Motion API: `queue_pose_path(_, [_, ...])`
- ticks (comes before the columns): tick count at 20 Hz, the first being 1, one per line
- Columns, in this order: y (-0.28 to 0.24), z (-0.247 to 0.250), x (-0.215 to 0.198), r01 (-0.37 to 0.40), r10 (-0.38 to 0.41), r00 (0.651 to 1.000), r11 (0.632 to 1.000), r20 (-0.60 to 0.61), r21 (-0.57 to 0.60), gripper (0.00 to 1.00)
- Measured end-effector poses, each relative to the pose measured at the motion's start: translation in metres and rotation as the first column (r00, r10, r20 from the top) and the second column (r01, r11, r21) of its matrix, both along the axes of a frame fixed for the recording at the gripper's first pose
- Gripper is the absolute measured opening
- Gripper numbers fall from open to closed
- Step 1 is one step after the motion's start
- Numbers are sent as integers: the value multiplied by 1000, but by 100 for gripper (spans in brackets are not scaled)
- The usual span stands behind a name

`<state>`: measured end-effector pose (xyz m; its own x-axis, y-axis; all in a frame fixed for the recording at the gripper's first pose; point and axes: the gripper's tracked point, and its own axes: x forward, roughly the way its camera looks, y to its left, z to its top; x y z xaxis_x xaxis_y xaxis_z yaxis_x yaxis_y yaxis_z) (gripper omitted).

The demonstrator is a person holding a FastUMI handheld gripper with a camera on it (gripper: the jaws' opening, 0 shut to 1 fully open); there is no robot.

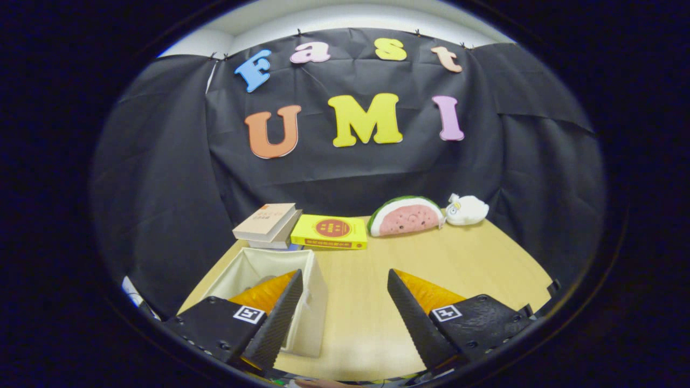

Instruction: Open the storage box then place both shoes into the box .Put the left shoe in first, then the right shoe, with the right side of both shoes facing outward in a uniform manner.

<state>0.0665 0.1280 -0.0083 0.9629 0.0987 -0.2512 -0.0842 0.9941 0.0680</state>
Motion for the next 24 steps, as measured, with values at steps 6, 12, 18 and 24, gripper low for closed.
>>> queue_pose_path(6, [-67, 9, -20, 103, -104, 979, 995, 175, 14, 96])
queue_pose_path(12, [-102, -10, -16, 130, -136, 979, 990, 150, 50, 95])
queue_pose_path(18, [-116, 3, -16, 144, -146, 968, 989, 204, 26, 95])
queue_pose_path(24, [-96, 18, -25, 113, -113, 961, 993, 253, 16, 95])
